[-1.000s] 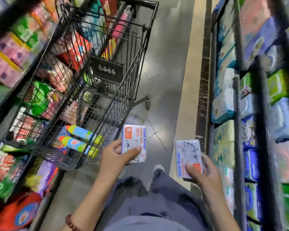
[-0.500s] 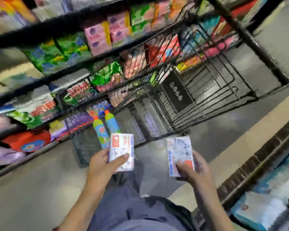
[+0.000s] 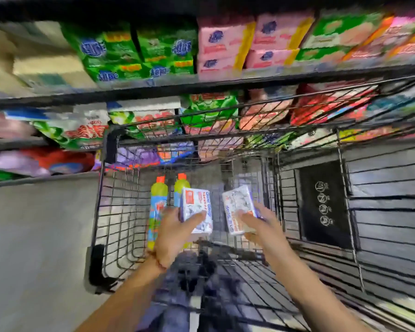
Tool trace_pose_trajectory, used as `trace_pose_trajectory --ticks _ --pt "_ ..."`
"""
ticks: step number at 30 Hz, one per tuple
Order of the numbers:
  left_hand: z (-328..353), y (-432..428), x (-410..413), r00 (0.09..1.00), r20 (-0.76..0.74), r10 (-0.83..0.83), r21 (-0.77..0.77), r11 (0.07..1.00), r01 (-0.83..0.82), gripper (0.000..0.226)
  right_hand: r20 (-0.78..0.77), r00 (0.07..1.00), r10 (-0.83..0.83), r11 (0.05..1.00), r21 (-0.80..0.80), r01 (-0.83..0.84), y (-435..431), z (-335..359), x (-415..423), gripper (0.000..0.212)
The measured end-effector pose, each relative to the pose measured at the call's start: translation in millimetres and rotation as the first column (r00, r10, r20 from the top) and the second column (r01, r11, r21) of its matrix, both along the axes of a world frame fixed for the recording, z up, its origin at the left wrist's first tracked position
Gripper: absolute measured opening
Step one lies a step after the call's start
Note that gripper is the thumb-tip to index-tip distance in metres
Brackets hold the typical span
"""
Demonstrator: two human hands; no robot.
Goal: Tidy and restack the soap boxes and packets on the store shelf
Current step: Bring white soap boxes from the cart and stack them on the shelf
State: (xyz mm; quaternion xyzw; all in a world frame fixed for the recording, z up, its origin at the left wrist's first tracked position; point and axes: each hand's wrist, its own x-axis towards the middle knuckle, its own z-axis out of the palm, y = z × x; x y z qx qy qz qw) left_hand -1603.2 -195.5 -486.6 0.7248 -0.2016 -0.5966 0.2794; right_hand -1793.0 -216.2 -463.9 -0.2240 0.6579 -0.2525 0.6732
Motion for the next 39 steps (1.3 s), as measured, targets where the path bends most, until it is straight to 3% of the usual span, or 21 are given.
trace_pose_trajectory --ticks 3,6,10,12,15,22,28,31,34,36,39 --pt "-62 -20 -17 0.996 0.051 0.071 0.116 0.990 -0.076 0.026 -0.016 0.999 0.031 0.994 0.103 -0.029 -25 -62 -4 0.041" --pt "-118 -27 -32 0.995 0.082 0.062 0.144 0.987 -0.074 0.039 -0.095 0.993 0.066 0.991 0.122 -0.054 -36 -119 -6 0.023" --pt "-168 -29 -43 0.911 0.354 -0.210 0.334 0.939 0.087 0.048 -0.180 0.979 0.095 0.988 0.137 -0.070 -37 -183 -2 0.031" --pt "-185 -28 -41 0.867 0.375 -0.328 0.404 0.900 0.165 0.047 -0.184 0.977 0.108 0.985 0.156 -0.079 -33 -209 -3 0.031" --pt "-204 -20 -42 0.864 0.373 -0.337 0.406 0.897 0.175 0.048 -0.239 0.957 0.168 0.979 0.151 -0.134 -27 -237 -3 0.033" --pt "-205 -2 -50 0.805 0.472 -0.359 0.378 0.908 0.184 0.043 -0.449 0.819 0.357 0.934 0.169 -0.314 -16 -255 1 0.016" --pt "-164 5 -51 0.721 0.495 -0.485 0.404 0.863 0.303 0.047 -0.499 0.716 0.489 0.863 0.158 -0.479 -15 -202 2 0.015" --pt "-117 9 -27 0.652 0.458 -0.604 0.329 0.796 0.507 0.043 -0.520 0.617 0.590 0.764 0.114 -0.635 -14 -144 -5 0.024" --pt "-53 22 3 0.483 0.517 -0.706 0.288 0.676 0.679 0.043 -0.616 0.393 0.683 0.538 0.061 -0.841 -5 -74 -6 0.034" --pt "-6 44 24 0.363 0.602 -0.712 0.281 0.614 0.738 0.045 -0.739 0.265 0.619 0.399 0.005 -0.917 12 -24 -3 0.034" --pt "63 92 46 0.280 0.719 -0.636 0.245 0.609 0.755 0.045 -0.880 0.201 0.429 0.217 -0.116 -0.969 53 46 5 0.026"
